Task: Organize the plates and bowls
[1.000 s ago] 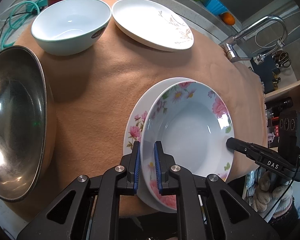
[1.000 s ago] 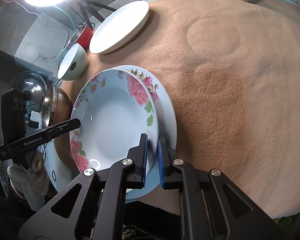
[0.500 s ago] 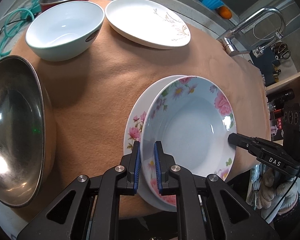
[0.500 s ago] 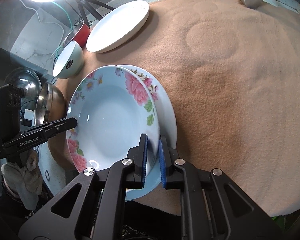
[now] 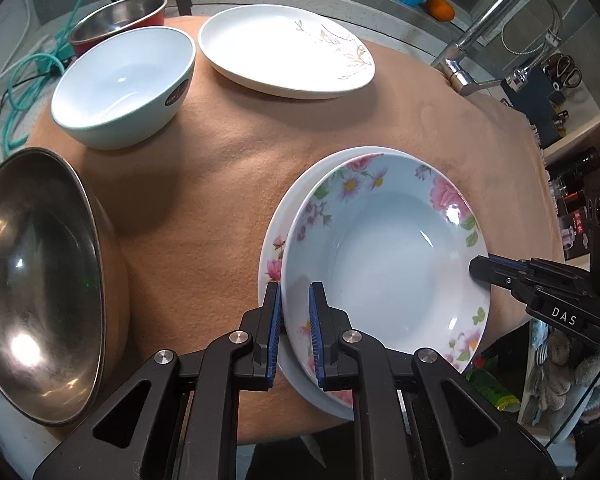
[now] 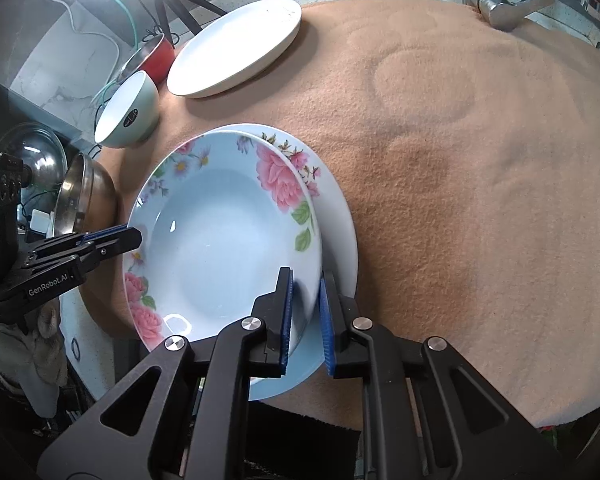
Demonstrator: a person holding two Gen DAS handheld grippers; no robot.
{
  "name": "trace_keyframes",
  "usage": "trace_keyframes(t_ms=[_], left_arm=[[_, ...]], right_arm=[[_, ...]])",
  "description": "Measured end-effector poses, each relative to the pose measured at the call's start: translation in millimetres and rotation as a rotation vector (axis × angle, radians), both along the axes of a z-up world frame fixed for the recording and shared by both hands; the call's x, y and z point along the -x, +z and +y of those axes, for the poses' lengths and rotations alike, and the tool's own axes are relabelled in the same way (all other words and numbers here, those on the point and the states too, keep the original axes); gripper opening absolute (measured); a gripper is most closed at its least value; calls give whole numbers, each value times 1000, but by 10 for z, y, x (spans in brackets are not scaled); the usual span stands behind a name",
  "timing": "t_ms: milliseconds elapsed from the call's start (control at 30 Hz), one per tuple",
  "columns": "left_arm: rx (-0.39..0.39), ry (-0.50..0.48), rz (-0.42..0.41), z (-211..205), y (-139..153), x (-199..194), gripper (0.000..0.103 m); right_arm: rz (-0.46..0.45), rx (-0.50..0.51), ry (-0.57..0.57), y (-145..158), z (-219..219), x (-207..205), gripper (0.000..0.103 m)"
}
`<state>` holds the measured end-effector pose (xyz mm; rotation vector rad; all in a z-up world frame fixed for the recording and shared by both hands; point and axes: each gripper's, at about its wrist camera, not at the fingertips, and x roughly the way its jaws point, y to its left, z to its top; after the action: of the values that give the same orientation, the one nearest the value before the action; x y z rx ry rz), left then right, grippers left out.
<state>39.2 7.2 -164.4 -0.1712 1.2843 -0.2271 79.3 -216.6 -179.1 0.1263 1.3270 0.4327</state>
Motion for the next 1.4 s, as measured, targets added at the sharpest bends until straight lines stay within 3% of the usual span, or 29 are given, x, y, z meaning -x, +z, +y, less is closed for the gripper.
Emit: trace_keyframes(t_ms=[300, 667, 733, 867, 1133, 1400], left_arm=[[11, -8, -14, 8, 19, 17, 12], [19, 52, -77, 105, 220, 41, 12], [44, 87, -92, 138, 275, 14, 12], [101, 190, -116, 225, 341, -113, 12], [175, 404, -130, 233, 344, -457, 13], [218, 586, -112, 210, 179, -788, 13]], right_arm=[[-28, 47, -8, 28, 54, 27, 15], [-103, 6, -10, 324, -130, -138, 15], [-125, -15, 9, 419, -169, -268, 16], [-175, -46, 56, 593, -255, -616, 33], [-192, -93, 177, 751, -344, -1569, 33], [-158, -129, 318, 555, -34, -2372, 35]])
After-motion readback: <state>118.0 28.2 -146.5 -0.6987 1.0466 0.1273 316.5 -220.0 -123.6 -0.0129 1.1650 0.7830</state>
